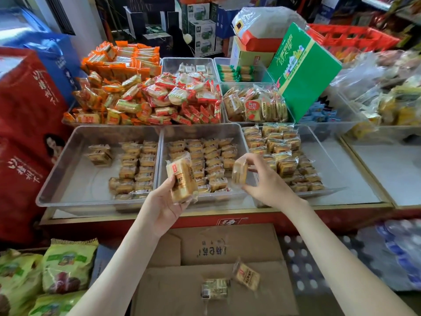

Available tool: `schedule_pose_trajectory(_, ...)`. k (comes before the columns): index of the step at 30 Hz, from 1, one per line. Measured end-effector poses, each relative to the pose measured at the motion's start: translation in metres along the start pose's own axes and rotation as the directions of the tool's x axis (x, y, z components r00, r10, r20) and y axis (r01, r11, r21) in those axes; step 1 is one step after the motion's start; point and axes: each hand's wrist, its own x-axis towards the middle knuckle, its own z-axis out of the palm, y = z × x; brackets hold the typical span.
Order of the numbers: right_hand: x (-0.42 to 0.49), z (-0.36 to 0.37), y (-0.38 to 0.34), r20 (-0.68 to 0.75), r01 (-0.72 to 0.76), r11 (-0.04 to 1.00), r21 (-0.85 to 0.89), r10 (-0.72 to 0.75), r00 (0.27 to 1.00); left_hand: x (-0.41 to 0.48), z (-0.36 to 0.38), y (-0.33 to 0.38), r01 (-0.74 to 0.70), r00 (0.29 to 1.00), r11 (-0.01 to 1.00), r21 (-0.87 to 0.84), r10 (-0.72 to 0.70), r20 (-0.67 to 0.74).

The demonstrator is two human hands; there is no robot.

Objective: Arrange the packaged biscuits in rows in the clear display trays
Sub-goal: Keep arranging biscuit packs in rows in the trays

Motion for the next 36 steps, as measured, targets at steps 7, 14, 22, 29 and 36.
schedule_pose_trajectory(7, 0.061, 0.024, 0.042, 0.112, -0.375, 0.902, -0.215, 0.404, 0.908, 0.02, -0.007, -0.012, -0.043, 0.993, 0.998, -0.043, 0.038, -0.11)
schedule_pose_trajectory(14, 0.117, 0.087, 0.089, 0.095, -0.258, 0.719, -0.645, 0.411, 0.907, 0.037, -0.025, -0.017, -0.119, 0.974, 0.992, -0.032, 0.11, -0.199)
schedule_pose_trajectory(22, 0.148, 0.112, 0.124, 0.07, -0.1, 0.458, -0.883, 0.341, 0.938, 0.03, -0.052, -0.015, -0.115, 0.979, 0.972, 0.206, 0.146, -0.144)
schedule_pose_trajectory(29, 0.159, 0.118, 0.131, 0.189, -0.006, 0.366, -0.93, 0.494, 0.848, 0.024, -0.057, -0.013, -0.068, 0.989, 0.949, 0.308, 0.104, -0.103)
schedule_pose_trajectory(36, 0.134, 0.06, 0.025, 0.244, -0.326, 0.928, -0.178, 0.362, 0.9, 0.006, -0.047, 0.009, -0.046, 0.975, 0.784, 0.619, 0.17, -0.142)
